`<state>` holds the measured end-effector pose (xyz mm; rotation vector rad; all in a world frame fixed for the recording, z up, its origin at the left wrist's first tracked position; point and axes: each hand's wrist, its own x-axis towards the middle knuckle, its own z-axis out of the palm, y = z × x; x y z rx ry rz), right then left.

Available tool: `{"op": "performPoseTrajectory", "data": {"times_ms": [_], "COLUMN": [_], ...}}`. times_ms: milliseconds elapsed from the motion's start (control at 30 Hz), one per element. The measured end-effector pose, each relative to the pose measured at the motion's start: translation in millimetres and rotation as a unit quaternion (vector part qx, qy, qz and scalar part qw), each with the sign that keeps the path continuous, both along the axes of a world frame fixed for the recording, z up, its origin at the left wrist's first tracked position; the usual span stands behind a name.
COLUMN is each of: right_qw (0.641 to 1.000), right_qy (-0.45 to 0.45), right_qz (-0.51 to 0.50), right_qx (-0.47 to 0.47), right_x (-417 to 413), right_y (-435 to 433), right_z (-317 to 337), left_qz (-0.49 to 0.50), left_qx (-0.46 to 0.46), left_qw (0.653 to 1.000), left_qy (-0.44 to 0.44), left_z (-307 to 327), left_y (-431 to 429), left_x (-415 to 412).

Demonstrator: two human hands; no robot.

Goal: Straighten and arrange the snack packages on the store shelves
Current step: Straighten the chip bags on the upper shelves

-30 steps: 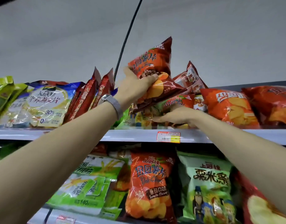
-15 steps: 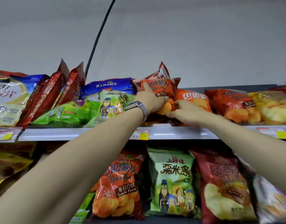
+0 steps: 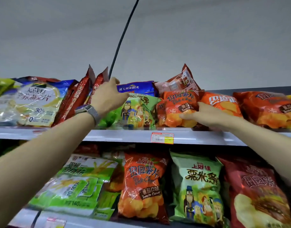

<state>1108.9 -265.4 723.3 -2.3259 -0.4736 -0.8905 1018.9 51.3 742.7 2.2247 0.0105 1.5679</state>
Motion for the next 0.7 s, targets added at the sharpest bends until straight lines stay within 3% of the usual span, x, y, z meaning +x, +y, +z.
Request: {"op": "performPoseTrajectory", "data": {"times_ms": [100, 233, 467, 700], "right_qw": [0.999, 0.998, 0.997, 1.000], "right_qy": [0.026, 0.036, 0.040, 0.002], "right_qz": [0.018, -0.040, 0.000, 0.007], "right_qx": [0.023, -0.009, -0.066, -0.030], "right_x": [7, 12, 5, 13], "right_y": [13, 20, 13, 7], "right_z": [2, 8, 17, 12], "left_qz": [0.070, 0.040, -0.019, 0.079], "left_qx": [-0.056, -0.094, -0.154, -0.128], "left_qw": [0.989, 0.980, 0.974, 0.983], "left_qy": [0.116, 0.173, 0.165, 0.109], "left_z": [-2, -15, -14, -28], "left_y": [53, 85, 110, 88], "left_x": [3, 23, 38, 41]}}
